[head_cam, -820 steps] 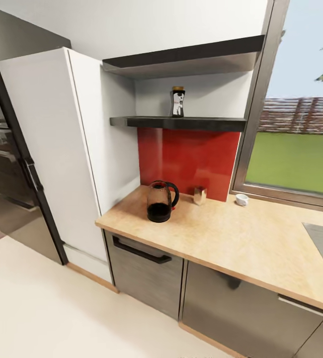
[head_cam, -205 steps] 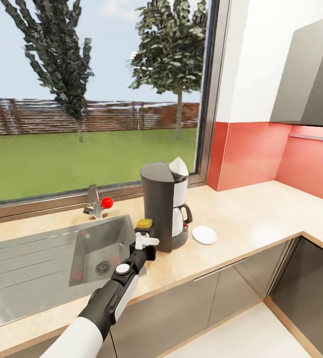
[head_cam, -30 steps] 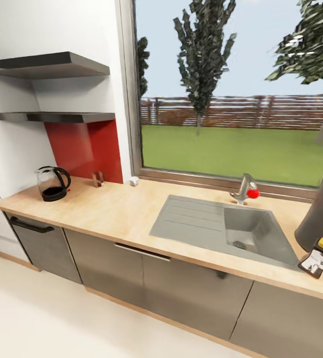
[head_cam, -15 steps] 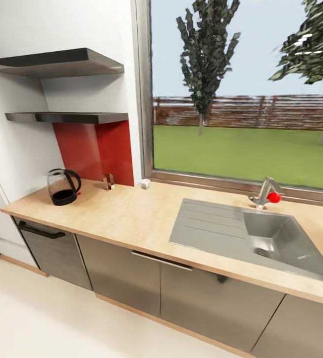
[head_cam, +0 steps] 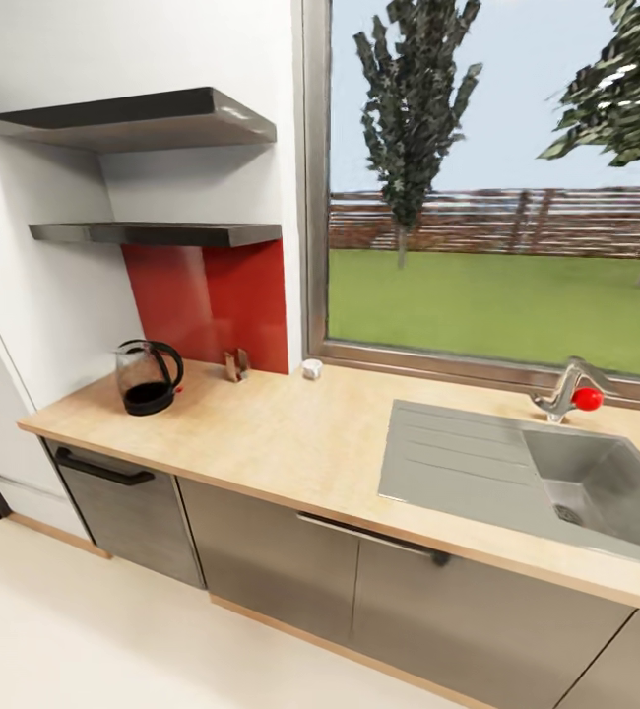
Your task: Set up a coffee station on the kitchen countertop: keep the coffee maker on the countertop, move the bottle of coffee from the kitchen shelf to the counter next to the coffee maker, place a paper coffee filter on top of the coffee maker, put the saucer next to the coffee maker with the coffee cup on the saucer, and place the electric kettle next to the coffee maker.
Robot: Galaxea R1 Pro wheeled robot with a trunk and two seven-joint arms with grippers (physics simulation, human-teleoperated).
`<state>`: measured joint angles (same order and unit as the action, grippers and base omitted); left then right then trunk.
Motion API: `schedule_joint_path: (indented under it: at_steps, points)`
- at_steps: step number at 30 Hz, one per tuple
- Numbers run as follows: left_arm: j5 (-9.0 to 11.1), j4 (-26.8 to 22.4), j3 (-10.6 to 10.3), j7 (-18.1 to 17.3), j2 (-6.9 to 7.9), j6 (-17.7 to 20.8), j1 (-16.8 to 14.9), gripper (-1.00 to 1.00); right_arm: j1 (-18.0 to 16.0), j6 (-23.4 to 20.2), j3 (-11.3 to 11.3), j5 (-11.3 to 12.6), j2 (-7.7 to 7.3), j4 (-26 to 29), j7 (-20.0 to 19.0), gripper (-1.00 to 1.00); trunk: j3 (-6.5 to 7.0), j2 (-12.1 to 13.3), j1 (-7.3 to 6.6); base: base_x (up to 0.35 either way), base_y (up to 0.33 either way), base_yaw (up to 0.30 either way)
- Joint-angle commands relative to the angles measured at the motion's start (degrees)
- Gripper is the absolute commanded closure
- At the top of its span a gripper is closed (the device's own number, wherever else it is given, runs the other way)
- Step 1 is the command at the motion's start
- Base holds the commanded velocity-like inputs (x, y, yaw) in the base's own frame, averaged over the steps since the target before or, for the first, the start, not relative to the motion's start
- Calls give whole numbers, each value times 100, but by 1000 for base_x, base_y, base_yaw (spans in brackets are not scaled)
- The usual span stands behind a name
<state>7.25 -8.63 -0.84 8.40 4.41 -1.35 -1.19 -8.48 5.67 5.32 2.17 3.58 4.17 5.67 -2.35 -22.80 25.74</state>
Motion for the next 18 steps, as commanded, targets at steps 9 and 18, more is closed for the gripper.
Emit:
schedule_joint_path:
  at_steps: [9, 18]
  points:
    - [57, -2, -21, 4, 9, -14, -4, -100, -5, 30, 47, 29, -13, -4, 4, -100, -13, -12, 5, 122, 322, 0]
    - [59, 2, -16, 4, 8, -15, -4, -100, -5, 30, 48, 29, -15, -4, 4, -100, -13, -12, 5, 122, 322, 0]
